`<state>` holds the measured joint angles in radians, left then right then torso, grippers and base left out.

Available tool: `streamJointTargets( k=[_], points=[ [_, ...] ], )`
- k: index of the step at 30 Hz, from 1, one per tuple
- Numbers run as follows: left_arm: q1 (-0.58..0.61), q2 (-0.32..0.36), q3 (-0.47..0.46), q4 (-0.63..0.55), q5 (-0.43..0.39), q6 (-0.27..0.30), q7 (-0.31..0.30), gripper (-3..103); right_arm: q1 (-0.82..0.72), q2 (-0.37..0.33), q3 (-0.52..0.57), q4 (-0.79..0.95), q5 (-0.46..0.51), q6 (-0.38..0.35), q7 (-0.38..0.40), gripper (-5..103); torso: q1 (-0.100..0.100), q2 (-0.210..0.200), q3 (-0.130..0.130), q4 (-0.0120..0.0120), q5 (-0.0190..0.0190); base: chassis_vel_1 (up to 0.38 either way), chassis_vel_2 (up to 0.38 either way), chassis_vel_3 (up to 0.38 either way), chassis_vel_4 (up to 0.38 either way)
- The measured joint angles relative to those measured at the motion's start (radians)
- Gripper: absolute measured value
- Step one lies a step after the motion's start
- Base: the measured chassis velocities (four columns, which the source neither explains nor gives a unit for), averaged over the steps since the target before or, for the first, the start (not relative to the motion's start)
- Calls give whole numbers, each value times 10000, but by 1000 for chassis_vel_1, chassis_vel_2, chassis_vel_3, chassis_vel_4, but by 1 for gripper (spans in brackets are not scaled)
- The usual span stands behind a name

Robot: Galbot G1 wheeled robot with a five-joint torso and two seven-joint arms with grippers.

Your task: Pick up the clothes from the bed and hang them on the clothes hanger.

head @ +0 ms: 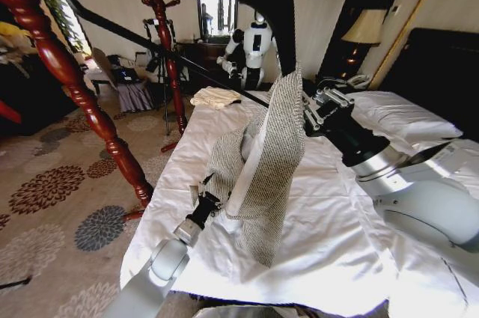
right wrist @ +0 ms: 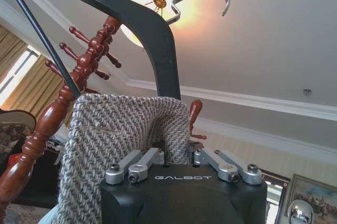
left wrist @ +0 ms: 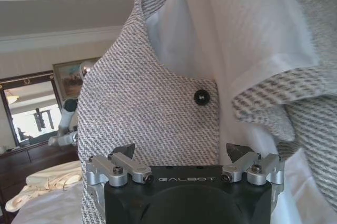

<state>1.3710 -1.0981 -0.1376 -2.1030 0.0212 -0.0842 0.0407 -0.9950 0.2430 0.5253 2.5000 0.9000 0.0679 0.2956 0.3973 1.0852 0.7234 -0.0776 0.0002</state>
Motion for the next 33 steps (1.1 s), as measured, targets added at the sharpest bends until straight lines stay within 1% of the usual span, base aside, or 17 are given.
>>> streamJointTargets(
  k=[4, 6, 8, 11, 15, 19, 20, 21, 22, 23, 25, 26, 28, 29, 30, 31, 33],
  points=[
    [85, 12, 32, 85, 139, -8, 58, 99, 26, 18, 8, 0, 7, 15, 9, 19, 0, 0, 0, -1, 0, 0, 0, 0, 0],
    [-323, -126, 214, 517, 293, 25, 58, 99, 45, 22, -17, 0, 16, 19, 10, 19, 0, 0, 0, -4, -1, 0, 0, 0, 0],
    [-430, -169, 261, 634, 346, 38, 58, 99, 45, 19, -24, 0, 18, 20, 11, 19, 0, -1, 0, -4, -1, 0, 0, 0, 0],
    [-1014, -408, 570, 1325, 631, 38, 53, 99, 45, -6, -30, 0, 46, 20, 13, 19, 0, -1, 0, -3, -2, 0, 0, 0, 0],
    [-1301, -557, 751, 1571, 694, 33, 26, 99, 50, -38, -25, 0, 68, 19, 14, 19, 0, 0, 0, -5, -2, 0, 0, 0, 0],
    [-1406, -720, 785, 1615, 844, 40, -167, 97, 56, -99, 35, 0, 134, 19, 36, 19, 0, -1, 0, -3, -2, 0, 0, 0, 0],
    [-1372, -717, 763, 1575, 851, 47, -197, 93, 65, -100, 44, 0, 143, 20, 38, 19, 0, 0, 0, -3, -2, 0, 0, 0, 0],
    [-1372, -717, 763, 1575, 851, 47, -197, 93, 65, -100, 44, 0, 143, 20, 38, 19, 0, 0, 0, -3, -2, 0, 0, 0, 0],
    [-1334, -702, 736, 1536, 852, 46, -218, 88, 72, -100, 46, 0, 144, 20, 39, 19, 0, 0, 0, -1, -2, 0, 0, 0, 0],
    [-1309, -684, 709, 1507, 852, 26, -222, 88, 75, -97, 46, 1, 144, 20, 39, 19, 0, 0, 0, -1, -2, 0, 0, 0, 0],
    [-1274, -653, 645, 1431, 819, -21, -235, 77, 76, -76, 26, 0, 120, 22, 39, 19, 0, -1, 0, -3, -2, 0, 0, 0, 0],
    [-1274, -653, 645, 1431, 819, -21, -235, 77, 76, -76, 26, 0, 120, 22, 39, 19, 0, -1, 0, -3, -2, 0, 0, 0, 0],
    [-1232, -610, 572, 1307, 699, -61, -237, 66, 76, -37, -9, 1, 97, 25, 36, 19, 0, -1, 0, -2, -1, 0, 0, 0, 0],
    [-1222, -600, 555, 1276, 677, -73, -237, 66, 76, -24, -15, 0, 93, 25, 36, 19, 1, -1, 0, -2, -2, 0, 0, 0, 0],
    [-1196, -575, 525, 1216, 627, -99, -236, 60, 74, -5, -20, 0, 82, 25, 34, 19, 0, 0, 0, -2, -2, 0, 0, 0, 0],
    [-1196, -575, 525, 1216, 627, -99, -236, 60, 74, -5, -20, 0, 82, 25, 34, 19, 0, 0, 0, -2, -2, 0, 0, 0, 0],
    [-1144, -532, 486, 1120, 503, -160, -214, 49, 48, 13, -24, 0, 50, 25, 34, 19, 0, 0, 0, -3, -2, 0, 0, 0, 0]
  ],
)
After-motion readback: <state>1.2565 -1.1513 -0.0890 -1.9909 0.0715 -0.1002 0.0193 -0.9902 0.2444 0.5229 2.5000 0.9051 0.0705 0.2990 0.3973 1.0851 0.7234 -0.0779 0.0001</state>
